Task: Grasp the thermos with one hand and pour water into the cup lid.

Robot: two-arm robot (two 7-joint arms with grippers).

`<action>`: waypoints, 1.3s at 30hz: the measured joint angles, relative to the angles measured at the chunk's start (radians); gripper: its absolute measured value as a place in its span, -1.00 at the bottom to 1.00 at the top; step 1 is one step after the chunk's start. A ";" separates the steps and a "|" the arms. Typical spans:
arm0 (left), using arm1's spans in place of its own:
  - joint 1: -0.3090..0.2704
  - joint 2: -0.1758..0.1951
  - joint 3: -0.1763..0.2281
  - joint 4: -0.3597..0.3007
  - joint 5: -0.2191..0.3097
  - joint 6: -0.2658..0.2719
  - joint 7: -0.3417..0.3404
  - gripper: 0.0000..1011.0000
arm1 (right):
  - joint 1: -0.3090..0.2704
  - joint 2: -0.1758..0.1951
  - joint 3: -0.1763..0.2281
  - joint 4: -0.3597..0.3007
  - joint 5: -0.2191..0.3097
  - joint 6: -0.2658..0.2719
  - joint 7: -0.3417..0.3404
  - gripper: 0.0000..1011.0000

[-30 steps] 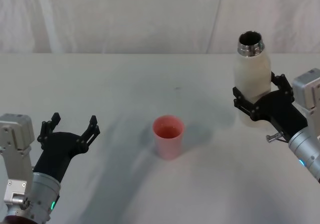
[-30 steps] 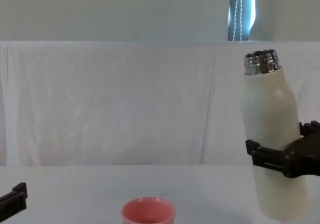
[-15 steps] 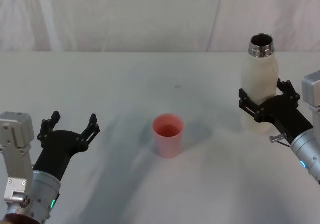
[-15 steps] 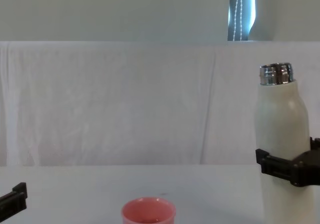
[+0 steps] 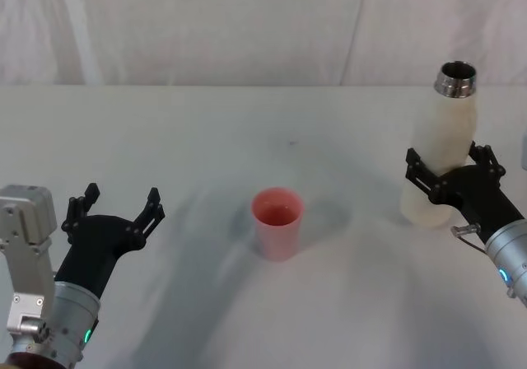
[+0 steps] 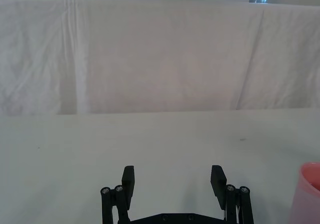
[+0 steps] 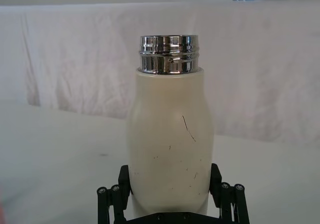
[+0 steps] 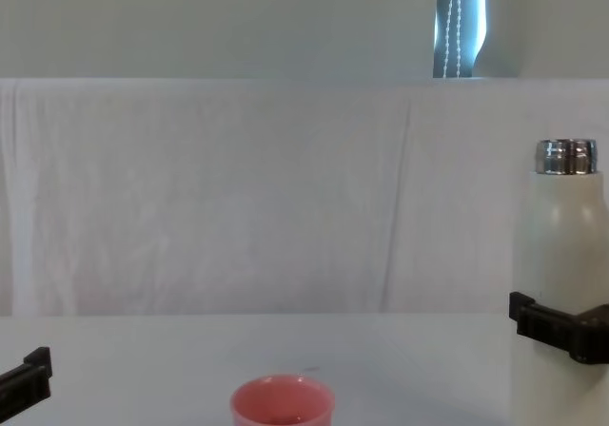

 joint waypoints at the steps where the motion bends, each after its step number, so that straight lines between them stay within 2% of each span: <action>1: 0.000 0.000 0.000 0.000 0.000 0.000 0.000 0.98 | -0.001 -0.002 0.002 0.002 0.007 -0.002 0.000 0.88; 6: 0.000 0.000 0.000 0.000 0.000 0.000 0.000 0.98 | -0.004 -0.006 0.007 0.017 0.030 -0.027 0.000 0.88; 21: 0.000 0.000 0.000 0.000 0.000 0.000 0.000 0.98 | -0.003 0.000 0.003 0.065 0.049 -0.102 0.010 0.88; 39: 0.000 0.000 0.000 0.000 0.000 0.000 0.000 0.98 | 0.023 -0.001 -0.006 0.116 0.055 -0.127 0.018 0.88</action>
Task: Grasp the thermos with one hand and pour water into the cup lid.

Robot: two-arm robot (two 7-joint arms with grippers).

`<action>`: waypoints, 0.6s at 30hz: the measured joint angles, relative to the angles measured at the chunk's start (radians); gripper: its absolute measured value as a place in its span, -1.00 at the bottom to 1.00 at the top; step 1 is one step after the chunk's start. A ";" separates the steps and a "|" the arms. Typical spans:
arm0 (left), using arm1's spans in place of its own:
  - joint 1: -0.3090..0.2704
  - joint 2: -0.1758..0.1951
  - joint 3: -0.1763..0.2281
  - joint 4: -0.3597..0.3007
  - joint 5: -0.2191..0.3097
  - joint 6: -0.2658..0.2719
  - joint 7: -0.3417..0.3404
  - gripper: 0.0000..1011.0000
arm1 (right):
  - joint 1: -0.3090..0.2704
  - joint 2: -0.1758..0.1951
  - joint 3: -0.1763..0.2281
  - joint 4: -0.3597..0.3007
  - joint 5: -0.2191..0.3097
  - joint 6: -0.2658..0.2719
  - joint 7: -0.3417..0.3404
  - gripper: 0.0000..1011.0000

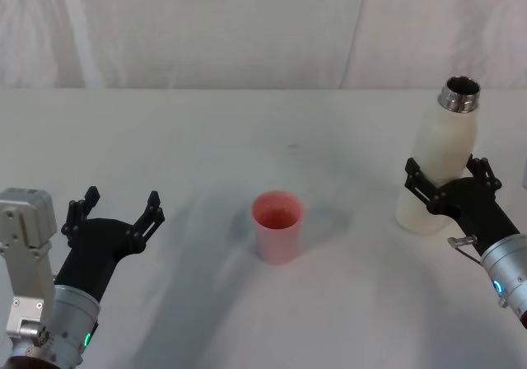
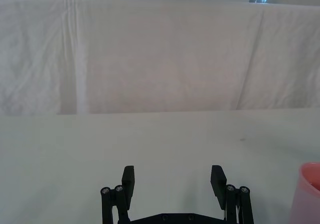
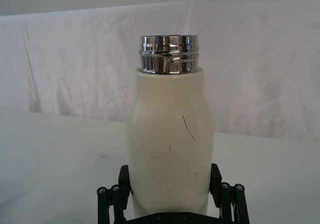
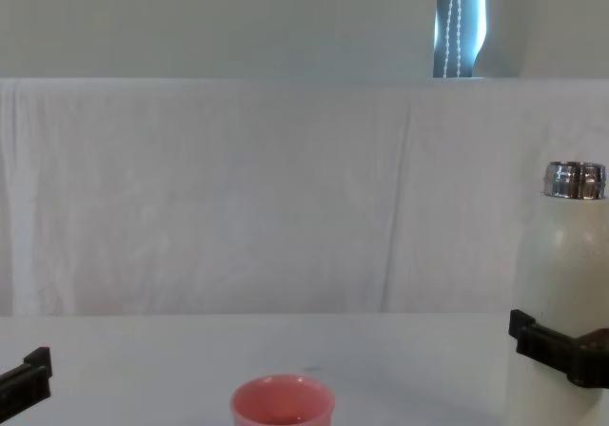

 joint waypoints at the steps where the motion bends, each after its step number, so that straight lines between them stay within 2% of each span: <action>1: 0.000 0.000 0.000 0.000 0.000 0.000 0.000 0.98 | 0.001 0.000 0.000 0.003 0.000 -0.001 0.000 0.88; 18: 0.000 0.000 0.000 0.000 0.000 0.000 0.000 0.98 | 0.011 0.001 0.000 0.018 0.002 -0.004 0.003 0.88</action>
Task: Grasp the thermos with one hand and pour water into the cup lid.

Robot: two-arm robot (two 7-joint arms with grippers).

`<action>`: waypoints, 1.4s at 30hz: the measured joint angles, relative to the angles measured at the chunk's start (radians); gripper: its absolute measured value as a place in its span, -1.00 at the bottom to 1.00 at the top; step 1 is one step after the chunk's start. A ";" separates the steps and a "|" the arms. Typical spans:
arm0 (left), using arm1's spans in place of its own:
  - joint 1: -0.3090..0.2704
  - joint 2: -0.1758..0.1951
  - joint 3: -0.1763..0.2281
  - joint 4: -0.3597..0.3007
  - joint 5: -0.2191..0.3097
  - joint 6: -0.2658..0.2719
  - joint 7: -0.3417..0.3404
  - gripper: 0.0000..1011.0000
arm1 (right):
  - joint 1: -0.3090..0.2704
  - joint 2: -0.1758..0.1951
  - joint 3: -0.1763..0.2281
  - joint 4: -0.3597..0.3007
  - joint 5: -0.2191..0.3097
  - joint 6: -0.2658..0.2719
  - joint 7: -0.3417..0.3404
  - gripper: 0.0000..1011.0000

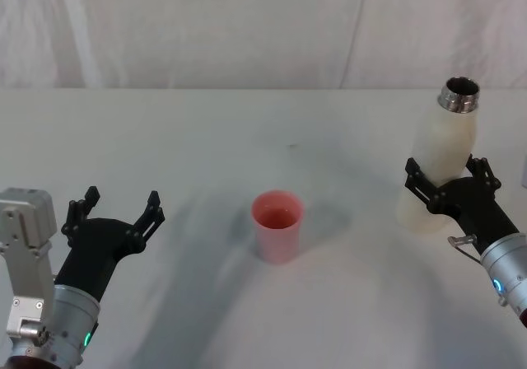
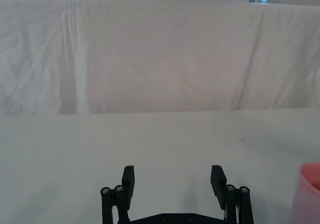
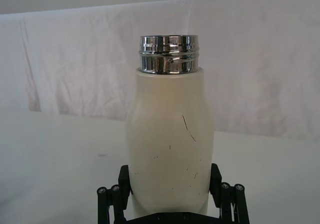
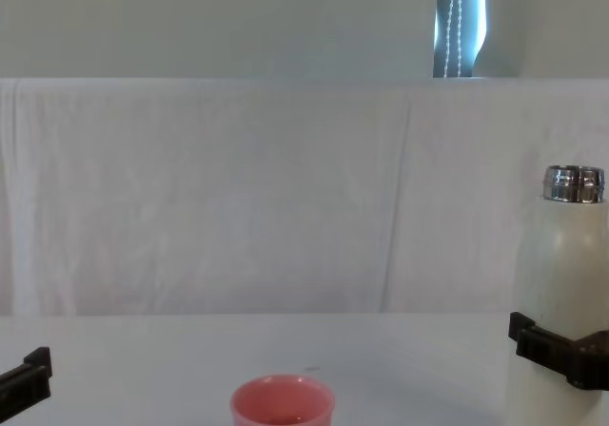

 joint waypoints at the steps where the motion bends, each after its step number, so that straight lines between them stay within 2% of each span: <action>1: 0.000 0.000 0.000 0.000 0.000 0.000 0.000 0.98 | 0.000 0.000 0.000 0.000 0.000 0.000 0.000 0.88; 7: 0.000 0.000 0.000 0.000 0.000 0.000 0.000 0.98 | -0.001 0.000 0.000 -0.002 0.000 0.000 -0.001 0.98; 42: 0.000 0.000 0.000 0.000 0.000 0.000 0.000 0.98 | -0.032 0.009 0.010 -0.037 0.017 0.007 -0.003 0.98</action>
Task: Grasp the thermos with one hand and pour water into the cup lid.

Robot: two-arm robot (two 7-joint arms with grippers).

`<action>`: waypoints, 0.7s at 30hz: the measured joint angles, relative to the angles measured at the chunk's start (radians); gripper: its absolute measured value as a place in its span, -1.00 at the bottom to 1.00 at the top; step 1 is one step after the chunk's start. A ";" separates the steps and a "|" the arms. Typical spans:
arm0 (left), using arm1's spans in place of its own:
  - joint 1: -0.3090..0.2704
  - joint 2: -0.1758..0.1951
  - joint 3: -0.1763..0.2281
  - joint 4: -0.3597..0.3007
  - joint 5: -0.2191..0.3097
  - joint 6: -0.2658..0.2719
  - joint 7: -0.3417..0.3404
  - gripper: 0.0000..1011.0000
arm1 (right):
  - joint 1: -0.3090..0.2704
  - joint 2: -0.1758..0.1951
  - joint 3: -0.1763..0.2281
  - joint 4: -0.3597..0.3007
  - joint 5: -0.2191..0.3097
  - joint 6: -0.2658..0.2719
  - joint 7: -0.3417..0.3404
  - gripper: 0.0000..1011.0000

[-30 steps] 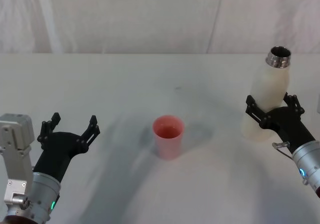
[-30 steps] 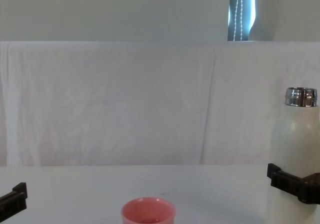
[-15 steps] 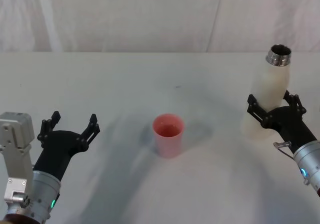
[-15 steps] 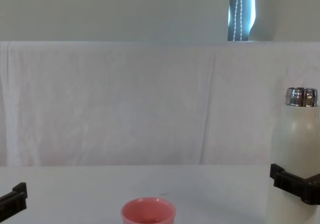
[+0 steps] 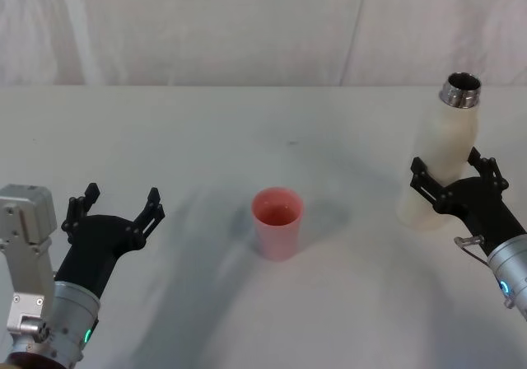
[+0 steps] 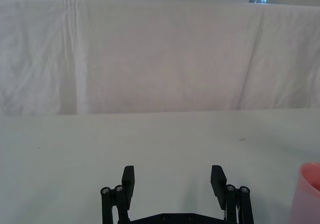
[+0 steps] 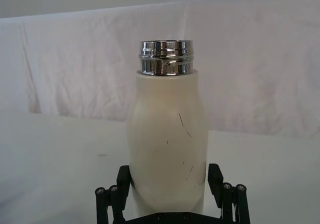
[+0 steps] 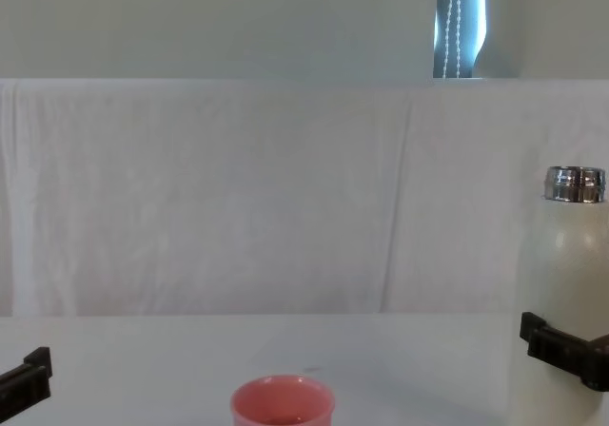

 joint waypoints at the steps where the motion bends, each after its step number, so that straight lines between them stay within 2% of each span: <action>1: 0.000 0.000 0.000 0.000 0.000 0.000 0.000 0.98 | 0.000 0.000 0.000 0.000 0.000 0.000 0.000 0.98; 21: 0.000 0.000 0.000 0.000 0.000 0.000 0.000 0.98 | -0.056 0.010 0.013 -0.055 0.003 0.009 -0.010 0.98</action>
